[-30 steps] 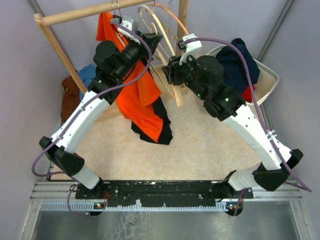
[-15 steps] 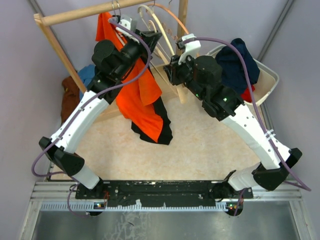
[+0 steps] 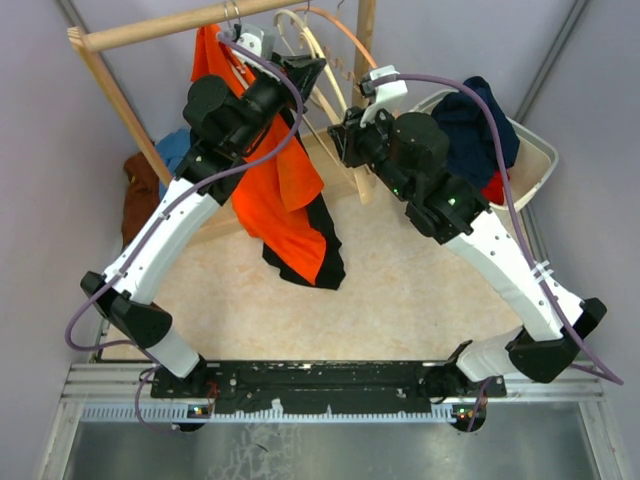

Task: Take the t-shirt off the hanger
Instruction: Place the hanger on the clothesline.

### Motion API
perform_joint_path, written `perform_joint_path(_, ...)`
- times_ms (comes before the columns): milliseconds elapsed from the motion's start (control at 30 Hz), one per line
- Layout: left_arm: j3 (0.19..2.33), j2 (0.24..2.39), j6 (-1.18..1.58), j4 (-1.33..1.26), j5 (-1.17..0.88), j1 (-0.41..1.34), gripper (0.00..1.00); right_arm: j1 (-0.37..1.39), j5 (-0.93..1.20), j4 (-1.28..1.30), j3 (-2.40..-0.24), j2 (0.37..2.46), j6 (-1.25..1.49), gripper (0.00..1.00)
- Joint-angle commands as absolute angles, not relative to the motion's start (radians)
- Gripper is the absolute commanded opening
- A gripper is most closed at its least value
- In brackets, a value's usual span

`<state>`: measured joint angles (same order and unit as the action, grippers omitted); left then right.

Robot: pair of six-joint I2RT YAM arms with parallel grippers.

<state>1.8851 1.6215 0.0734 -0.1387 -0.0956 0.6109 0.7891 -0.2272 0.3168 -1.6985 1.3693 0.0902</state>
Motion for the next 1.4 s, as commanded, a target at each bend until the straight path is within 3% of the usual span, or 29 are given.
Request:
perform_joint_path(0, 1.935, 1.634, 0.080, -0.136, -0.092, 0.612, 0.09, 0.798, -0.246, 0.207, -1.684, 1.316, 0.090, 0.00)
perform_joint_path(100, 1.939, 1.628, 0.080, -0.123, -0.091, 0.612, 0.17, 0.798, -0.254, 0.182, -1.675, 1.312, 0.093, 0.00)
perform_joint_path(367, 1.952, 1.600, 0.054, -0.063, -0.074, 0.611, 0.51, 0.798, -0.280, 0.105, -1.687, 1.334, 0.085, 0.00)
perform_joint_path(567, 1.921, 1.524, 0.031, -0.023, -0.044, 0.611, 0.66, 0.798, -0.291, 0.092, -1.771, 1.404, 0.064, 0.00)
perform_joint_path(1367, 1.609, 1.115, -0.026, 0.018, 0.310, 0.609, 0.82, 0.786, -0.305, 0.172, -2.227, 1.787, -0.039, 0.00)
